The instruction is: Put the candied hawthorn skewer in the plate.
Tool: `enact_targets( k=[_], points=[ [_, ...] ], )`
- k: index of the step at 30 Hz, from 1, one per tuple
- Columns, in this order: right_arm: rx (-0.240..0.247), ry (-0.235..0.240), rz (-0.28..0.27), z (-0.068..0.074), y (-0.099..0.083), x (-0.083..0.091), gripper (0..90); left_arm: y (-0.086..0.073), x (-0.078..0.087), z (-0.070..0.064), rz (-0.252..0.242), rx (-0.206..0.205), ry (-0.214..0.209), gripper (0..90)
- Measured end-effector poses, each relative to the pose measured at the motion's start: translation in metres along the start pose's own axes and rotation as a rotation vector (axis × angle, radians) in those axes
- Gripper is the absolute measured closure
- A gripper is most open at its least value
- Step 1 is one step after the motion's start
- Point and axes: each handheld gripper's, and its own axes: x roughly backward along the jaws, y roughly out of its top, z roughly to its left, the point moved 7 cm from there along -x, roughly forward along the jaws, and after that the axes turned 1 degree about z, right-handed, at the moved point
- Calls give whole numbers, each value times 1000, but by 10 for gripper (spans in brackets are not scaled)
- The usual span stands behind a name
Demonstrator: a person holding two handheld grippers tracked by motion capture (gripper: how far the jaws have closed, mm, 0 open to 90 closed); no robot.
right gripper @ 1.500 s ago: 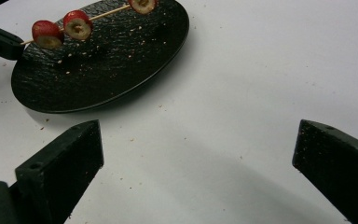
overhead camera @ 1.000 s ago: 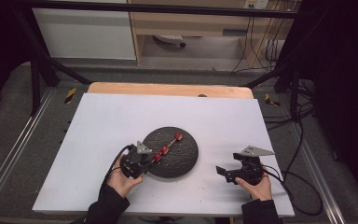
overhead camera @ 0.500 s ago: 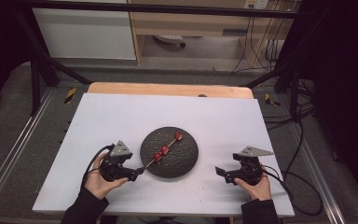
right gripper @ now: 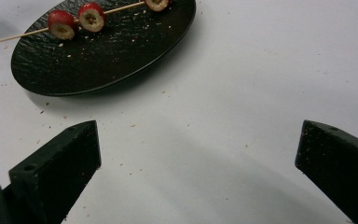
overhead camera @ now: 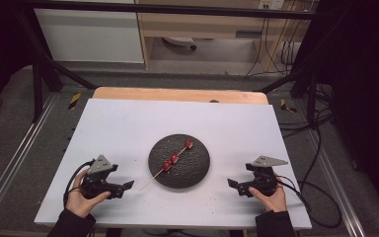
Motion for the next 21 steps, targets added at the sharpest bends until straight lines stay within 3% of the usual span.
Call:
enact_targets(
  k=[6, 11, 21],
  points=[
    [13, 0, 16, 1, -3, -2, 6, -16, 5, 10, -29, 16, 27, 125],
    [15, 4, 24, 1, -5, -4, 7, -26, 4, 16, -24, 25, 25, 125],
    [11, 8, 47, 0, -9, -7, 8, -28, 3, 16, -20, 17, 20, 125]
  ],
)
